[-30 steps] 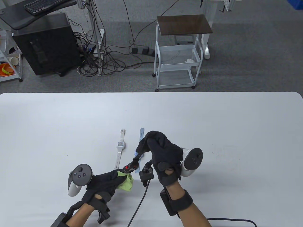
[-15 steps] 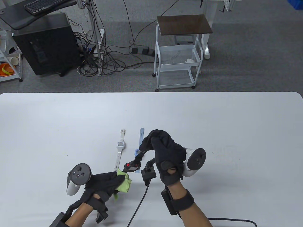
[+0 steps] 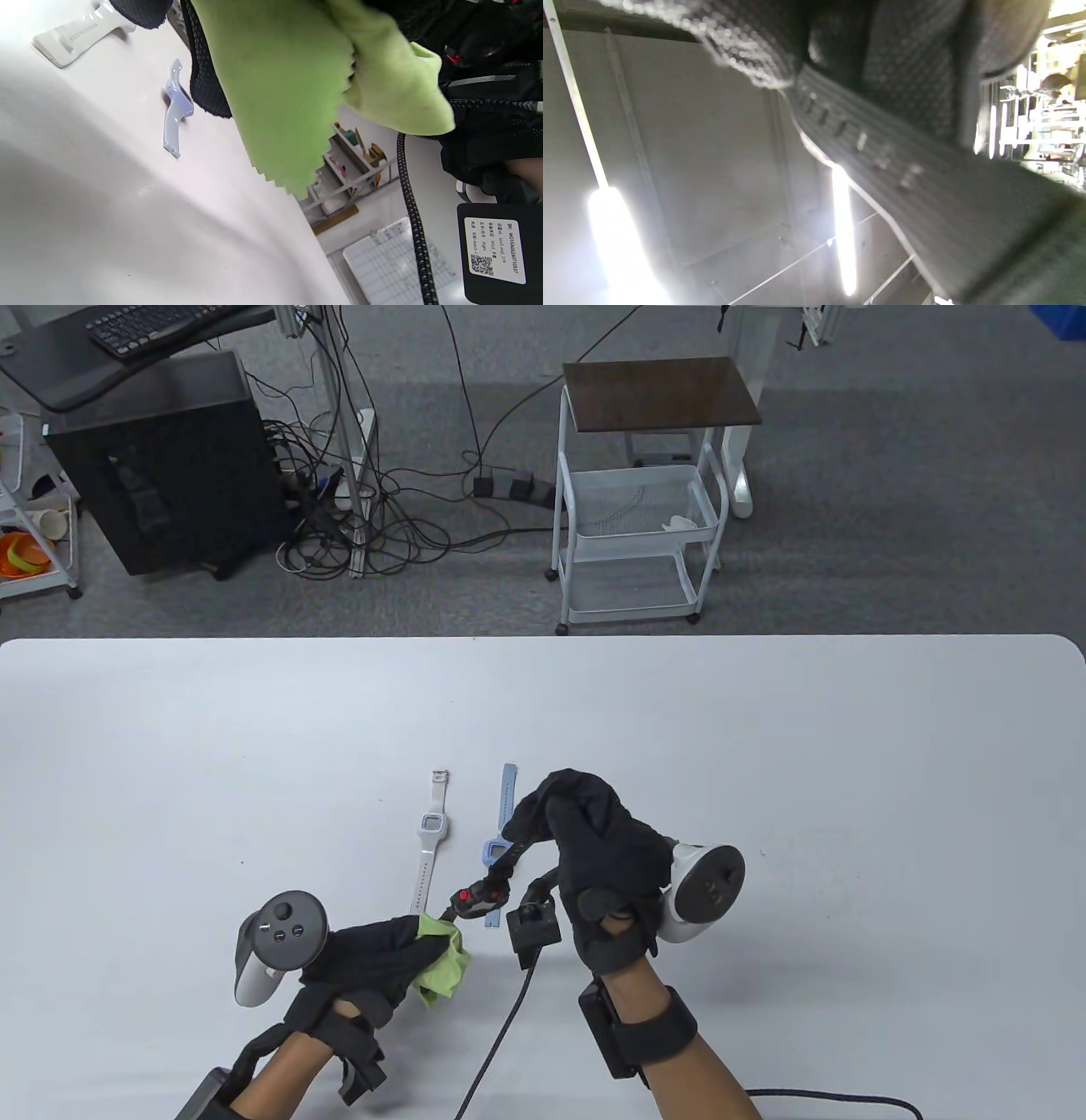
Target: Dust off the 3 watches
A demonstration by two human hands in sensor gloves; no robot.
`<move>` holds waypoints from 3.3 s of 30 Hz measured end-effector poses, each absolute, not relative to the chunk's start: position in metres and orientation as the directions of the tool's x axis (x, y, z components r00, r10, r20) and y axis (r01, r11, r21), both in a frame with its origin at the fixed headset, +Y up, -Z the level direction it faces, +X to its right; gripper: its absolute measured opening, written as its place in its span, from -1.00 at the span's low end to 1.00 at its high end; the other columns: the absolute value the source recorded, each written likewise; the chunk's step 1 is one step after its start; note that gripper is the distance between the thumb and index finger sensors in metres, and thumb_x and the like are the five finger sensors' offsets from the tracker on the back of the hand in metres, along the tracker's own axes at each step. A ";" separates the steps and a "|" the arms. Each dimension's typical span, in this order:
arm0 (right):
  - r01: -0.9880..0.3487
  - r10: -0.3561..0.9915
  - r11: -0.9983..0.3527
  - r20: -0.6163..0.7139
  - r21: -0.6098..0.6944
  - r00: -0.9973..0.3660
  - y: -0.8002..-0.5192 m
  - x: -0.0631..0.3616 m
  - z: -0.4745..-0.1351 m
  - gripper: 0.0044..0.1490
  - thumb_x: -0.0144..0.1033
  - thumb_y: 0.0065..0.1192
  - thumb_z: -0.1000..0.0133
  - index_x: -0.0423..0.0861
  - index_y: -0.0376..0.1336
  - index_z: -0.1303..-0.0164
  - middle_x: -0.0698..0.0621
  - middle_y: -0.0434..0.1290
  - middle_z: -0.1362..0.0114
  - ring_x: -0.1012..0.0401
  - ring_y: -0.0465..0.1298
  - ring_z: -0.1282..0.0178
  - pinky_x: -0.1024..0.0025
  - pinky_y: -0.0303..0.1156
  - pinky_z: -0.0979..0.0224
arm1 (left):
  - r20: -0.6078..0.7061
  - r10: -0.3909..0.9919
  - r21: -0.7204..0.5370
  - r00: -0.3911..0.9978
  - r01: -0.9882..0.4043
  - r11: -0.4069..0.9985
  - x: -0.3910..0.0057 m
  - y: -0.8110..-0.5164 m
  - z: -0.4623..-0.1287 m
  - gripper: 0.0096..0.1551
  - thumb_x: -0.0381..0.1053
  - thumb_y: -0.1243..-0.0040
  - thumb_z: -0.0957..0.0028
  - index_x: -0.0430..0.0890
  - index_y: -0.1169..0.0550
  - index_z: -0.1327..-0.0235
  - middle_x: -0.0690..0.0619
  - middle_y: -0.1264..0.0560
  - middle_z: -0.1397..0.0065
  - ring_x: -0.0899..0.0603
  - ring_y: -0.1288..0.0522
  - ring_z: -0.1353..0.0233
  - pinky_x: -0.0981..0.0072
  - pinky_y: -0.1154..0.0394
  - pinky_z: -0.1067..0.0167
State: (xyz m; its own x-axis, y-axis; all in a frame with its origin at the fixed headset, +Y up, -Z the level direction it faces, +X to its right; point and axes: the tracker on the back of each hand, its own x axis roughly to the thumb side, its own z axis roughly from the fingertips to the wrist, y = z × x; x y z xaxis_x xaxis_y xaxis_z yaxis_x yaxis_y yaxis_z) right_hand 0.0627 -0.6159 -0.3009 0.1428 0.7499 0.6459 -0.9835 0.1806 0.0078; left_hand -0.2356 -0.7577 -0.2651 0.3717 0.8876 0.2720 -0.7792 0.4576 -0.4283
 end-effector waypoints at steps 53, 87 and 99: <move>-0.999 0.831 0.050 0.555 -0.014 0.034 -0.632 0.069 -0.319 -0.52 -0.12 0.26 -0.01 -0.13 0.42 0.00 -0.07 0.71 0.16 0.08 0.78 0.34 -0.09 0.46 -0.13 | 0.229 0.494 -0.626 0.839 -0.262 0.734 -0.218 -0.802 -0.276 -0.27 0.34 0.09 -0.30 0.27 -0.07 -0.72 0.14 0.49 -0.69 -0.22 0.65 -0.64 -0.43 0.60 -0.28; -0.999 0.827 0.032 0.560 0.040 0.049 -0.633 0.058 -0.315 -0.52 -0.12 0.26 -0.01 -0.14 0.42 0.00 -0.07 0.71 0.17 0.08 0.79 0.35 -0.09 0.47 -0.13 | 0.195 0.694 -0.502 0.693 -0.537 0.678 -0.235 -0.772 -0.275 -0.02 0.52 0.09 -0.21 0.03 -0.02 -0.74 -0.11 0.18 -0.80 -0.33 0.46 -0.71 -0.46 0.47 -0.38; -0.990 0.825 0.008 0.559 0.141 0.087 -0.632 0.034 -0.306 -0.52 -0.12 0.25 0.00 -0.14 0.42 0.01 -0.06 0.72 0.18 0.09 0.79 0.36 -0.09 0.47 -0.13 | 0.245 0.767 -0.439 0.593 -0.638 0.633 -0.233 -0.765 -0.274 0.01 0.47 -0.04 -0.21 0.02 0.02 -0.73 -0.01 -0.03 -0.80 -0.26 0.28 -0.78 -0.45 0.36 -0.45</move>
State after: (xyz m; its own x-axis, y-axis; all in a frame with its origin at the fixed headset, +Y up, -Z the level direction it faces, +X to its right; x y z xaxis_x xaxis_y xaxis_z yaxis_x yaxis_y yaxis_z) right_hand 0.0337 -0.6319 -0.3056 0.0865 0.8245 0.5592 -0.9899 0.0079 0.1415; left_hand -0.2333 -0.7653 -0.2739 0.5931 0.7670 0.2447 -0.6378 0.6331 -0.4386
